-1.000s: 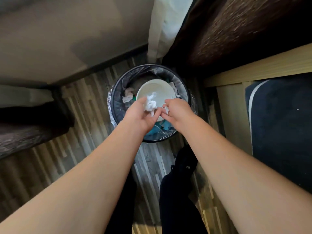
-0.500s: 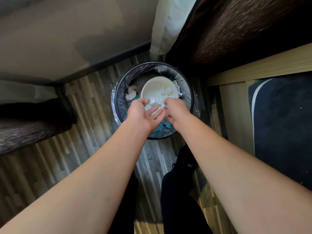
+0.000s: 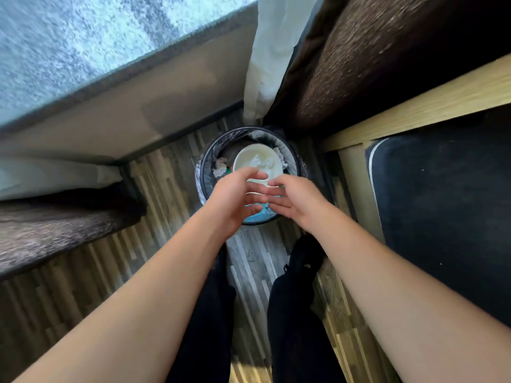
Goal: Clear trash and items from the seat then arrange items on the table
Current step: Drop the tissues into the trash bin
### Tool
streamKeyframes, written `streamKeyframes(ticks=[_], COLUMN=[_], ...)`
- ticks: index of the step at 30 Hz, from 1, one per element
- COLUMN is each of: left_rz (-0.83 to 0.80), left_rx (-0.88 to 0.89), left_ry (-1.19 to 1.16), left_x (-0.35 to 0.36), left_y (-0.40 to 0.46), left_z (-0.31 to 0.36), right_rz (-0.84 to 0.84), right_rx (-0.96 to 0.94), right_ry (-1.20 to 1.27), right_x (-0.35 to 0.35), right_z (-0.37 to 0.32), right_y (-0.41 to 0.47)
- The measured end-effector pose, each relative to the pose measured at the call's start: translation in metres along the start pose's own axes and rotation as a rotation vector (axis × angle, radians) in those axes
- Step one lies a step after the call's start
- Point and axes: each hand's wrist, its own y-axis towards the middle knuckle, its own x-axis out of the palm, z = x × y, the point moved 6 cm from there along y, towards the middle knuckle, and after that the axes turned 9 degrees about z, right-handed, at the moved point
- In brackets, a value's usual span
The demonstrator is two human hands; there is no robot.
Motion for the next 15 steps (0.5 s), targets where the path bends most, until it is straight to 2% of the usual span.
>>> streamKeyframes(ticks=[8,15], left_rz=[-0.147,-0.338], left_rx=[0.319,0.395], left_ry=[0.434,0.493], left_x=[0.053,0.133], left_y=[-0.111,-0.223], left_z=[0.058,0.075], right_rz=[0.04,0.09], right_rx=[-0.064,-0.108], right_ry=[0.145,0.409], right_x=[-0.07,-0.149], right_z=[-0.027,-0.038], right_y=[-0.098,-0.187])
